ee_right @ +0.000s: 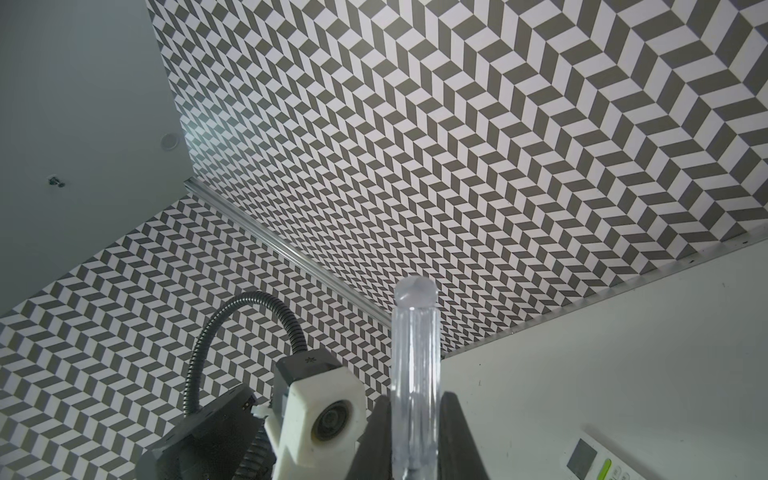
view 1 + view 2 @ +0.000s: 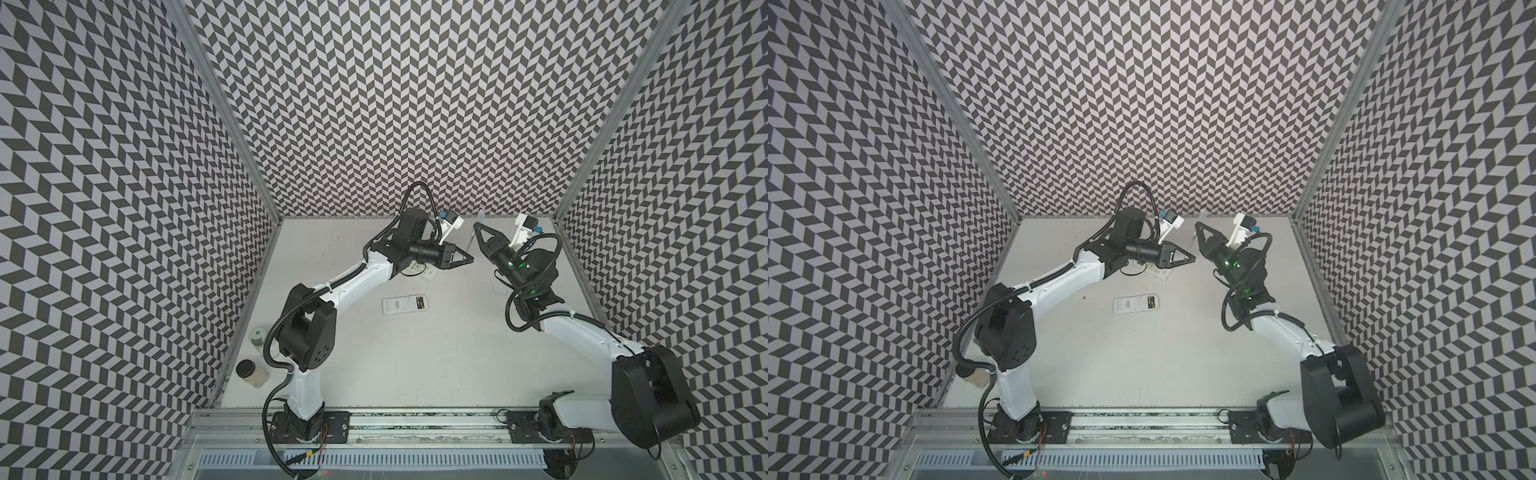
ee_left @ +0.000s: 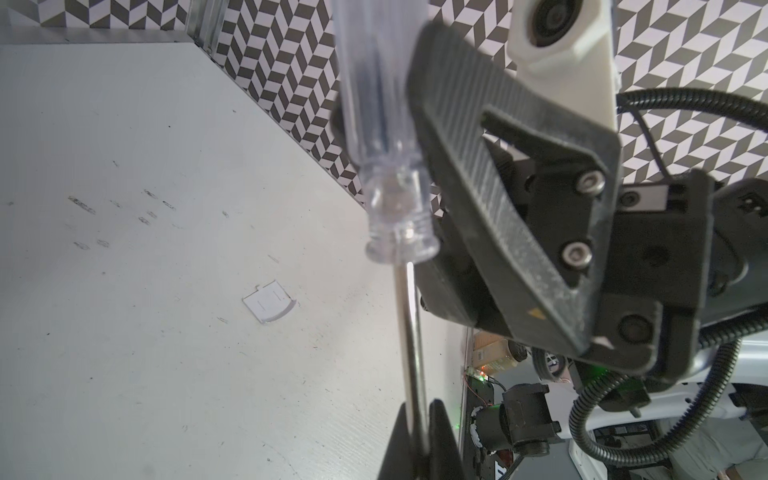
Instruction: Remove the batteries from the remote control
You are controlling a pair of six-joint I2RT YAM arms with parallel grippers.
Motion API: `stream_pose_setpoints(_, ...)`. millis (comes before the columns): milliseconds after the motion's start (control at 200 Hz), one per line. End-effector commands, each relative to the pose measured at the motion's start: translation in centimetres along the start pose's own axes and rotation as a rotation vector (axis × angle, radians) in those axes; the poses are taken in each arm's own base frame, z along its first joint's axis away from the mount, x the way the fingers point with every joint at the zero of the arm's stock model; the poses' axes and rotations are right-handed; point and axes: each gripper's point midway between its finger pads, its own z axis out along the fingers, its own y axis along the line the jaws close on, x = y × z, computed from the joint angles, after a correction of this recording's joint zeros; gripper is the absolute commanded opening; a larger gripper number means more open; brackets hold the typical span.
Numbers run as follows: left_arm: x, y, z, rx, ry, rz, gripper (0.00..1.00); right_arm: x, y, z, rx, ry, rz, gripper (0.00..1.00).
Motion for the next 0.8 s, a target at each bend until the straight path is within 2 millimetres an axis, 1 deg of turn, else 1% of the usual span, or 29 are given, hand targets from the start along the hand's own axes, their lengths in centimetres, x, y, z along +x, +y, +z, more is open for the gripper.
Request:
stream_pose_setpoints(0,-1.0,-0.5,-0.7,-0.006,-0.016,0.072,0.0,-0.4,1.3,-0.7,-0.052,-0.029,-0.03,0.11)
stream_pose_setpoints(120,-0.4,0.0,-1.6,-0.047,0.004,0.146,0.0,-0.9,1.5,-1.3,-0.06,-0.067,-0.089,0.35)
stream_pose_setpoints(210,0.0,0.6,-2.7,-0.1,0.039,0.244,0.0,-1.7,1.7,-2.2,-0.062,-0.089,-0.134,0.48)
stream_pose_setpoints(265,0.2,0.8,-3.6,-0.144,0.067,0.33,0.0,-2.1,1.8,-2.7,-0.053,-0.094,-0.187,0.54)
stream_pose_setpoints(315,0.5,1.2,-4.2,-0.191,0.102,0.411,0.0,-2.2,2.0,-3.1,-0.044,-0.094,-0.247,0.56)
stream_pose_setpoints(370,1.0,1.9,-5.0,-0.242,0.155,0.481,0.0,-2.3,2.1,-3.5,-0.031,-0.097,-0.319,0.6)
stream_pose_setpoints(456,2.1,2.2,-6.1,-0.27,0.241,0.585,0.0,-2.4,1.9,-4.1,0.0,-0.093,-0.39,0.65)
stream_pose_setpoints(501,2.3,2.9,-6.8,-0.323,0.284,0.62,0.0,-2.3,1.9,-4.5,0.013,-0.087,-0.431,0.67)
stream_pose_setpoints(541,2.6,3.4,-7.3,-0.36,0.317,0.648,0.0,-1.9,1.9,-4.8,0.01,-0.073,-0.478,0.67)
stream_pose_setpoints(606,3.2,3.6,-8.1,-0.381,0.377,0.703,0.0,-1.3,2.0,-5.3,-0.004,-0.052,-0.557,0.69)
stream_pose_setpoints(716,3.7,3.5,-9.5,-0.391,0.461,0.774,0.0,0.2,3.4,-6.1,-0.083,0.009,-0.685,0.68)
stream_pose_setpoints(796,5.0,3.2,-10.4,-0.373,0.537,0.836,0.0,1.7,3.5,-6.6,-0.123,0.081,-0.814,0.68)
